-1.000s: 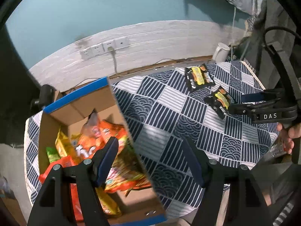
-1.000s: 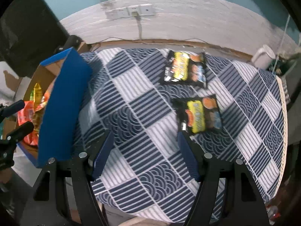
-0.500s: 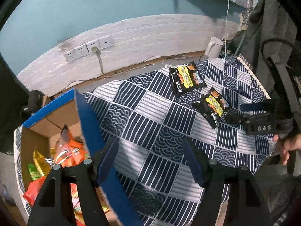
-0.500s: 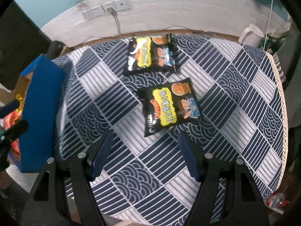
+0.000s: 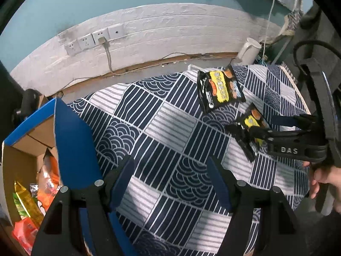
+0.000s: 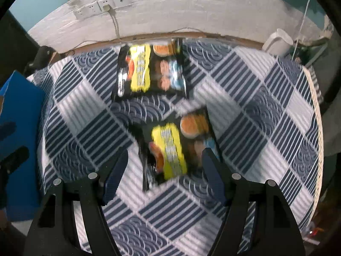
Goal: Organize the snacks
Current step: 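Move both open tools back toward the two black snack packets, then grasp one black-and-yellow packet with the right tool while the left tool grasps the other, then lift both black packets and carry them over the cardboard box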
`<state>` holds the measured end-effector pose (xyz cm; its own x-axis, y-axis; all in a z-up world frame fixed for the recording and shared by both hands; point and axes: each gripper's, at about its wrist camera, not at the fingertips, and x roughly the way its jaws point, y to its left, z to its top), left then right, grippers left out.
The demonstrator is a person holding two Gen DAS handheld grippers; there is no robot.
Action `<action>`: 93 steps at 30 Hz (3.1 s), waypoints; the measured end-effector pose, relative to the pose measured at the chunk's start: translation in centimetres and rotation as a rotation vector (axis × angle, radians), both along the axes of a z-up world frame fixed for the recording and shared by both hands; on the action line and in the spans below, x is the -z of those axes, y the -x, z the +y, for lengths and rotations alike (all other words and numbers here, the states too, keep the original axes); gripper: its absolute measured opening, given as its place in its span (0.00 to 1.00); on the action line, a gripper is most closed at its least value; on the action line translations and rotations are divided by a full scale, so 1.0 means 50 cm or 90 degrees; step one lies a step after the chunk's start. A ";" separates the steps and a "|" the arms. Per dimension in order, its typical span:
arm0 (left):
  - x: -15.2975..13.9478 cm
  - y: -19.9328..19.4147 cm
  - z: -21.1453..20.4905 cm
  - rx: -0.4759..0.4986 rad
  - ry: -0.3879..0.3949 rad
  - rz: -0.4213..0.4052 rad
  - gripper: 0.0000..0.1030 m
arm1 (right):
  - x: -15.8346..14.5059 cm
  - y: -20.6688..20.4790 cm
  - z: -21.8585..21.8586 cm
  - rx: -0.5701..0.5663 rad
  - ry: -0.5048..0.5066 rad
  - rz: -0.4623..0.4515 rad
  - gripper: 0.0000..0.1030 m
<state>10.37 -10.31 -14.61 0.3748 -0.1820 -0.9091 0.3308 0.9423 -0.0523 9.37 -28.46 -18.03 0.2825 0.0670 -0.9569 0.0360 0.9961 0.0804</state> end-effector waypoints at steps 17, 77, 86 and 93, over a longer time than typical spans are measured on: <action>0.050 -0.074 0.000 -0.011 0.010 0.038 0.70 | 0.072 -0.082 0.055 -0.055 0.119 0.025 0.69; 0.028 -0.064 -0.195 0.216 -0.032 -0.039 0.83 | 0.031 0.020 -0.175 -0.023 -0.012 0.032 0.58; 0.051 -0.171 -0.283 0.285 -0.061 -0.050 0.83 | -0.022 0.003 -0.209 -0.003 -0.023 0.015 0.58; 0.070 -0.243 -0.302 0.278 0.011 -0.002 0.83 | -0.031 0.021 -0.238 0.007 -0.072 0.009 0.58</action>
<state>22.51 -25.40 -18.11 0.2618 -0.3397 -0.9034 0.6983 0.7128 -0.0657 8.31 -40.37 -16.47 0.2706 0.1717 -0.9473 0.0480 0.9803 0.1914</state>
